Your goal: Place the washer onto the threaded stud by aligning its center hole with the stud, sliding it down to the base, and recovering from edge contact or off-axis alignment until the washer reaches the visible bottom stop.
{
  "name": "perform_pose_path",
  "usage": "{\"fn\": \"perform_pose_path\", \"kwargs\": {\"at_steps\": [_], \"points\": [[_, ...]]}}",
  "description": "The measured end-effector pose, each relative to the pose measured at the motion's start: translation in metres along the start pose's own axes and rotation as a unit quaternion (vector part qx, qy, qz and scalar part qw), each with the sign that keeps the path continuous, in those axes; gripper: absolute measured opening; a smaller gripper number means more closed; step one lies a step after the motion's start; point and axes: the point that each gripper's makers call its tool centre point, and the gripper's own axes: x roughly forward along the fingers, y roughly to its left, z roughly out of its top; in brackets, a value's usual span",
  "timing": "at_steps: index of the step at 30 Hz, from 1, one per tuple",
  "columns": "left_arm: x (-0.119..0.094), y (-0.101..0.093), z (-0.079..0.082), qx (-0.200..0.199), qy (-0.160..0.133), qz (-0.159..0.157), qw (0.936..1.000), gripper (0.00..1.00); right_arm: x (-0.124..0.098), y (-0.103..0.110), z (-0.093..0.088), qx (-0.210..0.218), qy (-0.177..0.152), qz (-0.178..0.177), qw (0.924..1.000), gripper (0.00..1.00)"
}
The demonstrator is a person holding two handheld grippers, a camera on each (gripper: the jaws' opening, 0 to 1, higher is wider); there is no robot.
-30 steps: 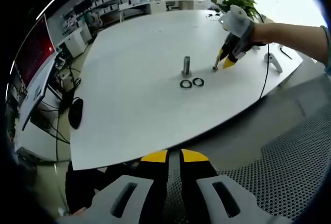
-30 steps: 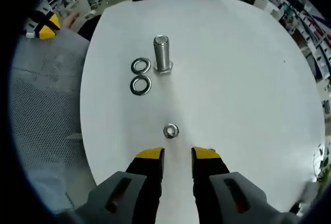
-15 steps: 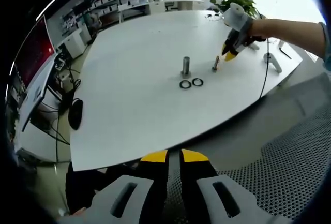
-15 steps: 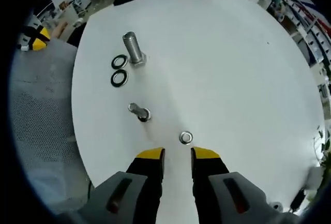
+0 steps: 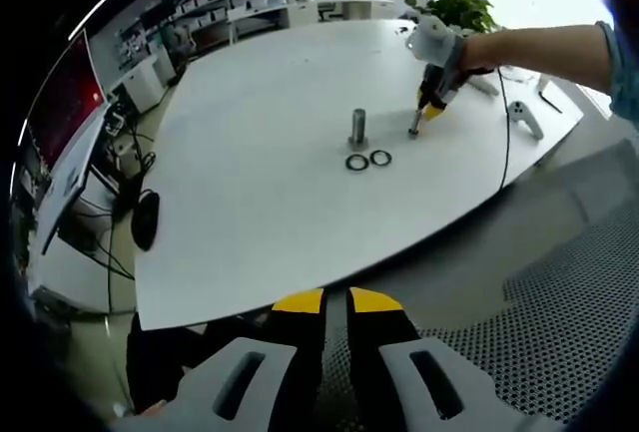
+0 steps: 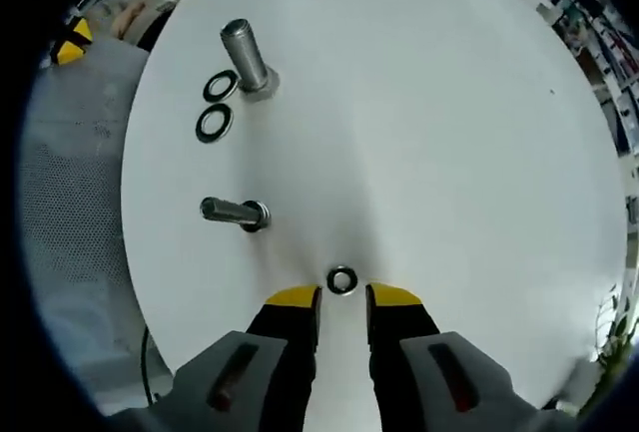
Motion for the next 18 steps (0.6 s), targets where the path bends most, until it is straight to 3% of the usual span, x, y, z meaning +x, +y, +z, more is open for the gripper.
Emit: {"fn": "perform_pose_path", "kwargs": {"at_steps": [3, 13, 18], "points": [[0.0, -0.0004, 0.0, 0.0, 0.0, -0.001, 1.0, 0.06, -0.0005, -0.0012, 0.0024, 0.018, -0.003, 0.009, 0.9998, 0.18], [0.0003, -0.0004, 0.0006, 0.0, -0.001, -0.001, 1.0, 0.06, 0.0002, 0.0011, 0.0025, 0.006, 0.012, -0.008, 0.9999, 0.14], [-0.0001, 0.0, 0.0008, -0.001, -0.002, 0.0, 1.0, 0.06, -0.0009, 0.0018, 0.0018, 0.013, -0.003, -0.013, 0.9998, 0.13]]}}
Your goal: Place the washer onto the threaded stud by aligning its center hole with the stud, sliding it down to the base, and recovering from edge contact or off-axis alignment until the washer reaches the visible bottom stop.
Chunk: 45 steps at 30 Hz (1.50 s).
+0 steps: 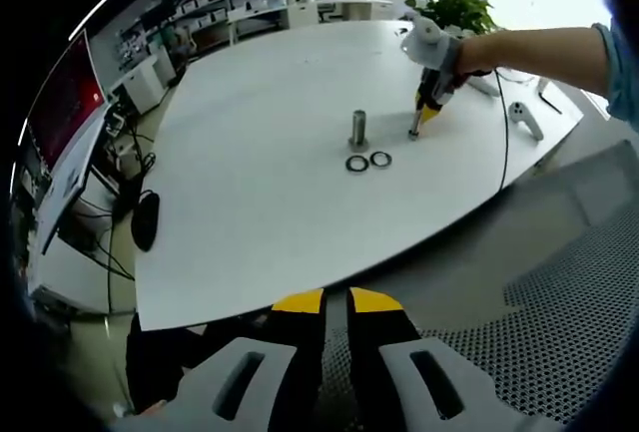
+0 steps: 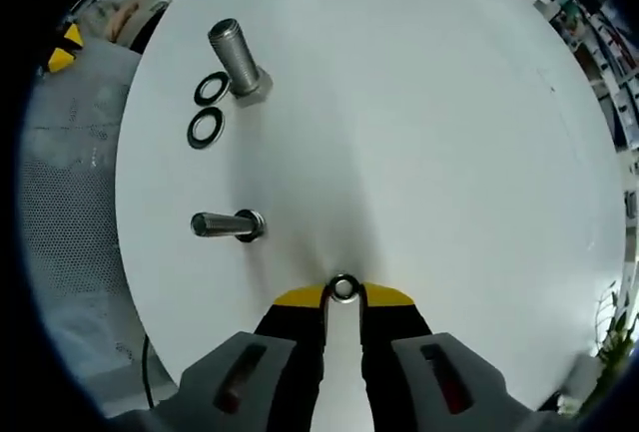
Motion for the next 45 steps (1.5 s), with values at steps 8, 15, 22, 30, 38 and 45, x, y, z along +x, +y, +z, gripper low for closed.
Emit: {"fn": "perform_pose_path", "kwargs": {"at_steps": [8, 15, 22, 30, 38, 45], "points": [[0.0, 0.0, 0.0, 0.0, -0.001, 0.001, 1.0, 0.06, -0.019, 0.011, 0.002, 0.015, -0.027, -0.025, 0.9992, 0.13], [0.0, 0.002, 0.001, -0.002, -0.001, 0.006, 1.0, 0.06, -0.049, 0.039, 0.027, 0.0, -0.073, -0.012, 0.9972, 0.13], [-0.001, 0.002, 0.001, -0.002, -0.002, 0.008, 1.0, 0.06, -0.074, 0.048, 0.048, -0.034, -0.089, -0.016, 0.9953, 0.13], [-0.001, 0.003, 0.001, -0.002, -0.003, 0.01, 0.9999, 0.06, -0.07, 0.054, 0.05, -0.074, -0.063, -0.008, 0.9952, 0.12], [-0.001, 0.003, 0.001, -0.002, -0.004, 0.01, 0.9999, 0.06, -0.059, 0.054, 0.05, -0.071, -0.043, -0.001, 0.9965, 0.12], [-0.001, 0.003, 0.001, -0.003, -0.005, 0.009, 0.9999, 0.06, -0.051, 0.053, 0.051, -0.073, -0.036, 0.005, 0.9967, 0.12]]}}
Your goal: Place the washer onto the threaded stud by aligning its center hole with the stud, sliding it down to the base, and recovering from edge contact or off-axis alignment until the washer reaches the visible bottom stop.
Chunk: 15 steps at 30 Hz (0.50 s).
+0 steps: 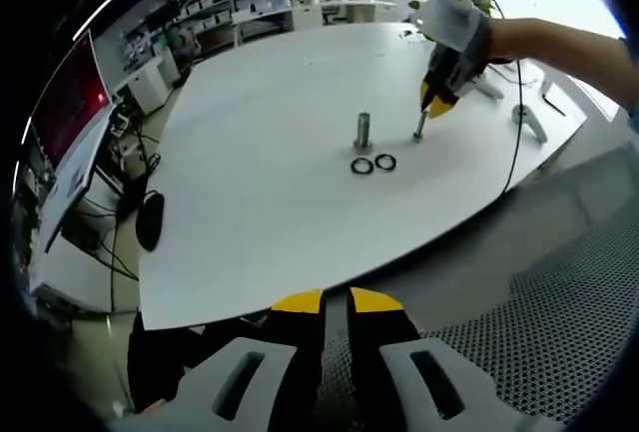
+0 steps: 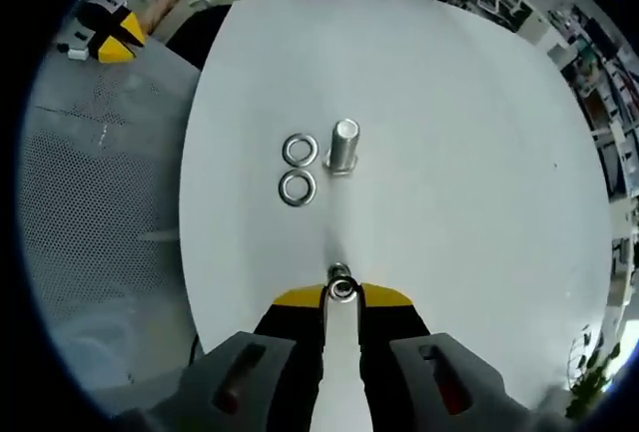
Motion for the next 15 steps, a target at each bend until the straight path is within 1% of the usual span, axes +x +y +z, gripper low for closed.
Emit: {"fn": "perform_pose_path", "kwargs": {"at_steps": [7, 15], "points": [[0.0, 0.0, 0.0, 0.0, 0.0, 0.0, 1.0, 0.06, 0.014, 0.003, -0.002, -0.002, 0.012, 0.008, 0.9999, 0.12], [0.0, 0.0, 0.0, -0.002, 0.002, 0.0, 1.0, 0.06, 0.039, 0.005, -0.008, -0.008, 0.032, 0.02, 0.9993, 0.12]]}}
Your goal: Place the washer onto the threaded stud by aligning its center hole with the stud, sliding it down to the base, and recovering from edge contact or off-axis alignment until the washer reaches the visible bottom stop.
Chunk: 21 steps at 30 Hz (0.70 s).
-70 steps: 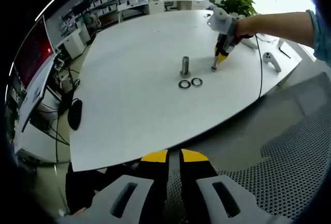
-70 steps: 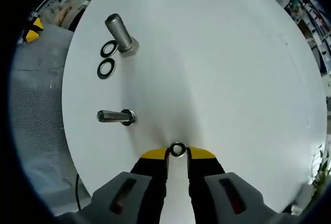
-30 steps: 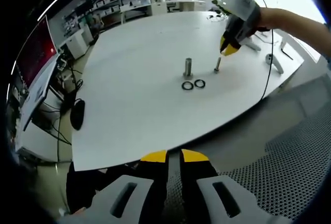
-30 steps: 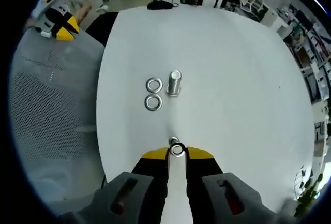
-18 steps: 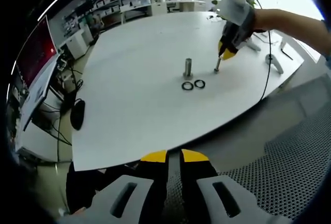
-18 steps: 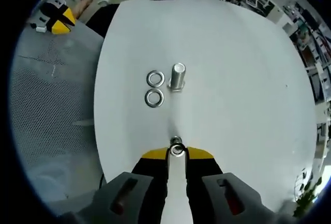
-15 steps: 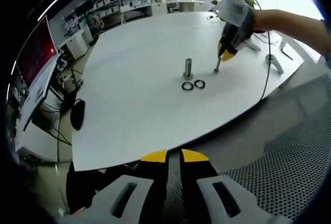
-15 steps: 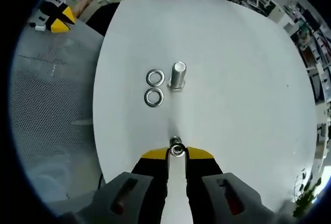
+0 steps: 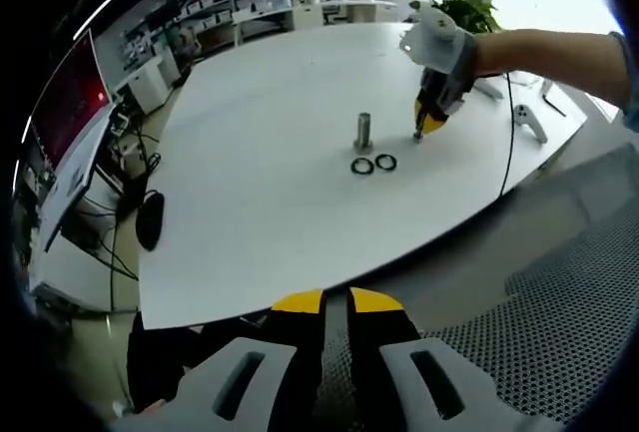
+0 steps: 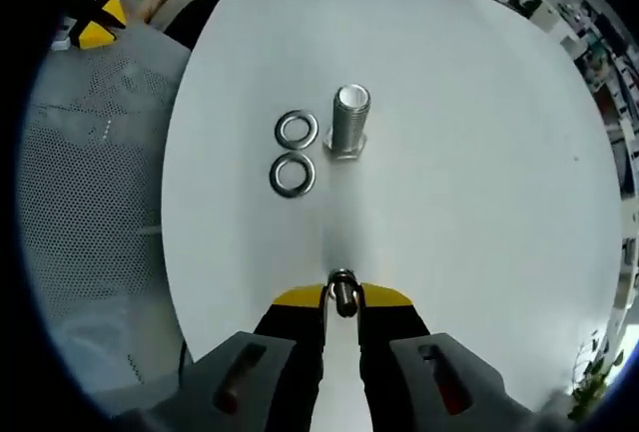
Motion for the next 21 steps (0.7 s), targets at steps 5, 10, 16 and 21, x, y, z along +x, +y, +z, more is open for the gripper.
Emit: {"fn": "perform_pose_path", "kwargs": {"at_steps": [5, 10, 16, 21], "points": [[0.0, 0.0, 0.0, 0.0, 0.001, -0.001, 1.0, 0.06, 0.001, -0.001, 0.003, 0.002, -0.002, 0.008, 1.0, 0.13], [0.001, 0.0, 0.0, 0.0, 0.001, -0.001, 1.0, 0.06, -0.006, 0.003, 0.006, 0.018, -0.024, 0.01, 0.9995, 0.25], [0.0, -0.001, 0.006, -0.004, -0.017, -0.006, 0.9998, 0.05, -0.037, 0.01, -0.005, 0.035, -0.061, -0.009, 0.9975, 0.35], [-0.001, -0.003, 0.009, -0.001, -0.026, -0.01, 0.9996, 0.06, -0.086, 0.027, -0.01, 0.099, -0.147, 0.005, 0.9841, 0.36]]}}
